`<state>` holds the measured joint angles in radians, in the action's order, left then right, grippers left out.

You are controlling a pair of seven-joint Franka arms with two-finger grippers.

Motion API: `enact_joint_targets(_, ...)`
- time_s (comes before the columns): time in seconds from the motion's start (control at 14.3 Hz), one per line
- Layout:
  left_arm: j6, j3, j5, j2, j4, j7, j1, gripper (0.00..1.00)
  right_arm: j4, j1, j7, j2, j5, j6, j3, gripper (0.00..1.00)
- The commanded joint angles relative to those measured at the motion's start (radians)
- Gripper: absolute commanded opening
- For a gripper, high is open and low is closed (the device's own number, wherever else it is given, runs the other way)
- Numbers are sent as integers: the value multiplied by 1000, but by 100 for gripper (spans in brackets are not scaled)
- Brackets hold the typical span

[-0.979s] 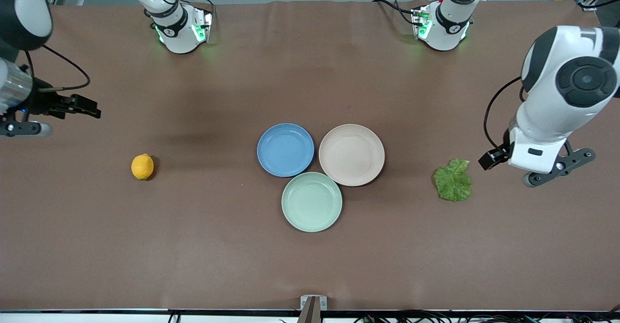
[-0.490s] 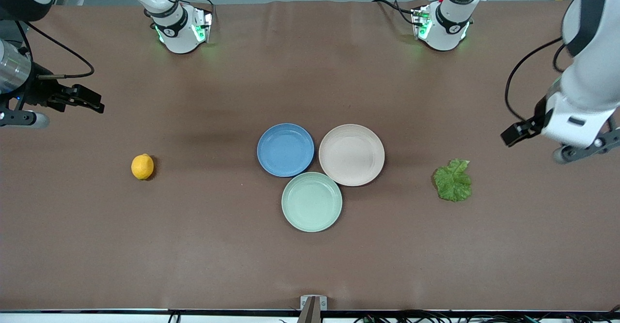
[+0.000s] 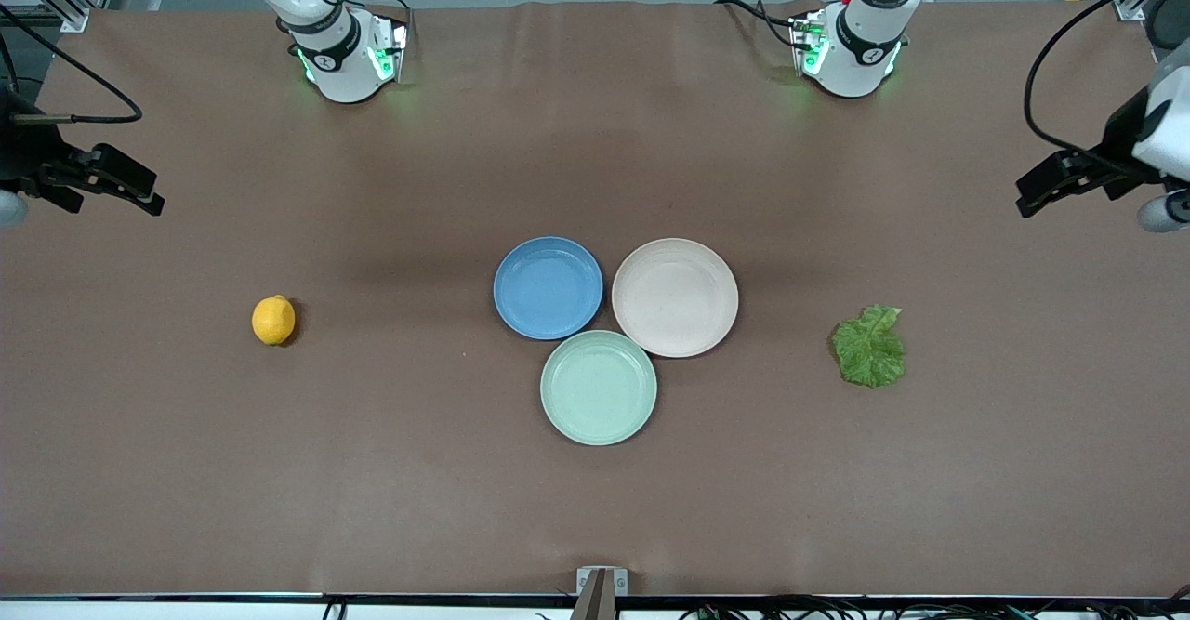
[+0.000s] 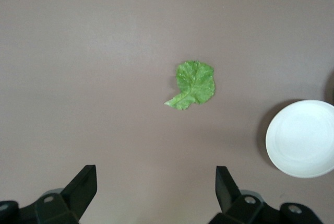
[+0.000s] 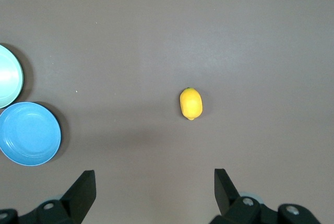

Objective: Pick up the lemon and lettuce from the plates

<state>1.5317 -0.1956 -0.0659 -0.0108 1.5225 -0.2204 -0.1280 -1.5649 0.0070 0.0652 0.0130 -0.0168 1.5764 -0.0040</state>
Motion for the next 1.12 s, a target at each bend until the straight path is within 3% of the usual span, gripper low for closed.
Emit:
enact_joint_targets(0.0,-16,22,28,60,45,55,4,100,40,-4,2,-19,12,-15,-1,100)
enact_joint_targets(0.56,-13,21,63,158,160,93,11,100,94,-12,5,-21,6,-10,-4,100)
enact_joint_targets(1.05,-12,16,89,155,153,95,41,100,94,-10,12,-21,0,-6,-4,100)
